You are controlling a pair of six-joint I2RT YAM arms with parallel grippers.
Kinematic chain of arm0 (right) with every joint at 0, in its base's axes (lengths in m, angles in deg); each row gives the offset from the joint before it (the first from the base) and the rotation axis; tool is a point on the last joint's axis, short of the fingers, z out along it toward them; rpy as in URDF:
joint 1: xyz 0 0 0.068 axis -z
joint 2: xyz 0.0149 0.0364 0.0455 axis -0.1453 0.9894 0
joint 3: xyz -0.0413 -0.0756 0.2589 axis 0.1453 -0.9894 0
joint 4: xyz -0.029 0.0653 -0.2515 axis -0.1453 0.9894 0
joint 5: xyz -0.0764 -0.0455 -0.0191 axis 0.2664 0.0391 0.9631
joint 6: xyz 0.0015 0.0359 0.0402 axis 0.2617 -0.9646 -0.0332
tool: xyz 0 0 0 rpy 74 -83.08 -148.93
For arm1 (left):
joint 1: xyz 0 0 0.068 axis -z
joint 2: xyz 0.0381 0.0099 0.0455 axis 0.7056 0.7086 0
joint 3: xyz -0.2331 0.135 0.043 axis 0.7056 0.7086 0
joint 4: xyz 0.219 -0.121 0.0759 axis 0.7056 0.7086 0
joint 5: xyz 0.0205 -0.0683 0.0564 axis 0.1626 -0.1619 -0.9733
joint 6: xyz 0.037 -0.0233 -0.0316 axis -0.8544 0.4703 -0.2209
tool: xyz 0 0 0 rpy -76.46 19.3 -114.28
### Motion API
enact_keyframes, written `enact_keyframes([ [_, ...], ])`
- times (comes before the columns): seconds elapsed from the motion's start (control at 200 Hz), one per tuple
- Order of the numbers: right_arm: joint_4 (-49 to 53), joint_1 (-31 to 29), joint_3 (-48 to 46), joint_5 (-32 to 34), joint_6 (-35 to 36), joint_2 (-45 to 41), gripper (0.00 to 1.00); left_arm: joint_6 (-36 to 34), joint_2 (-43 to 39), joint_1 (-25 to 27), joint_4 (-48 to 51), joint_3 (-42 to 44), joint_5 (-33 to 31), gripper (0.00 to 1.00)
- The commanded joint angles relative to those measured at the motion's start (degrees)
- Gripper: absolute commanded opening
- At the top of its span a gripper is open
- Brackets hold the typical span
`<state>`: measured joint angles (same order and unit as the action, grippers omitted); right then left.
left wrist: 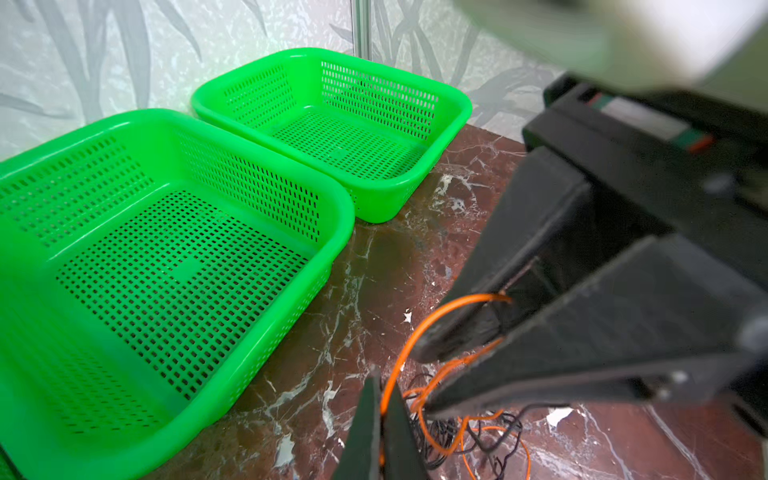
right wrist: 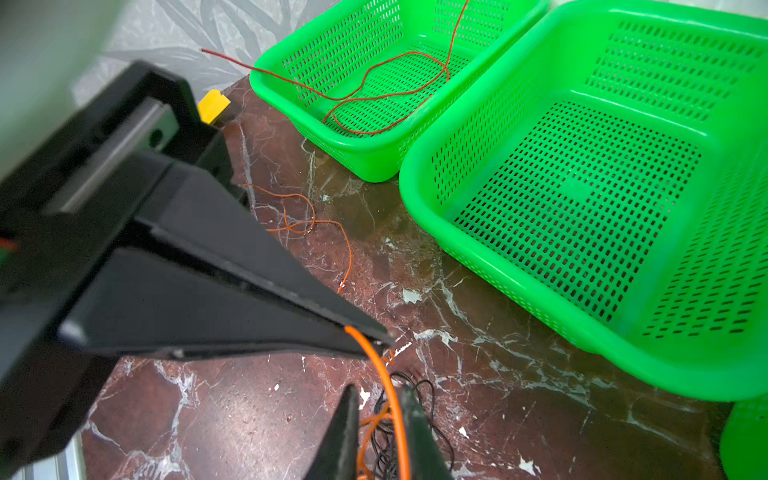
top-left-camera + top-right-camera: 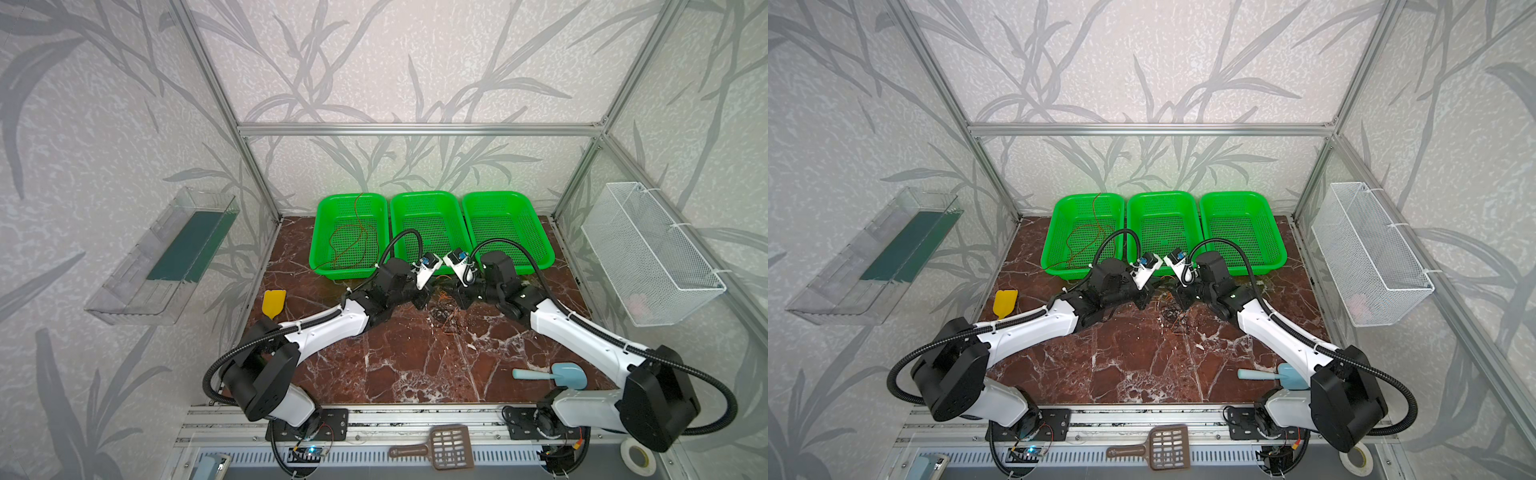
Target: Untangle the cables
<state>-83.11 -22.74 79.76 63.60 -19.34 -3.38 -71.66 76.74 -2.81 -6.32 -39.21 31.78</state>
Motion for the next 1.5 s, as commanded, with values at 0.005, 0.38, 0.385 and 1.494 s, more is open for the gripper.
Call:
enact_keyframes([
  [0.005,-2.0,0.4,-2.0,0.9,-1.6,-0.1,0.25,-1.2,-3.7,1.1,-0.2,-1.9,-1.3,0.0],
  [0.38,-18.3,0.6,-12.5,-2.2,-9.7,4.6,0.26,-5.1,-11.1,2.2,6.8,-10.3,-5.9,0.0],
  [0.385,-18.4,0.6,-12.5,-2.2,-9.7,4.7,0.26,-5.2,-11.1,2.2,7.0,-10.5,-5.9,0.0],
  [1.494,-15.9,0.7,-18.4,1.6,-8.3,-9.0,0.57,-17.5,-4.5,2.2,29.8,-33.4,-5.5,0.0],
])
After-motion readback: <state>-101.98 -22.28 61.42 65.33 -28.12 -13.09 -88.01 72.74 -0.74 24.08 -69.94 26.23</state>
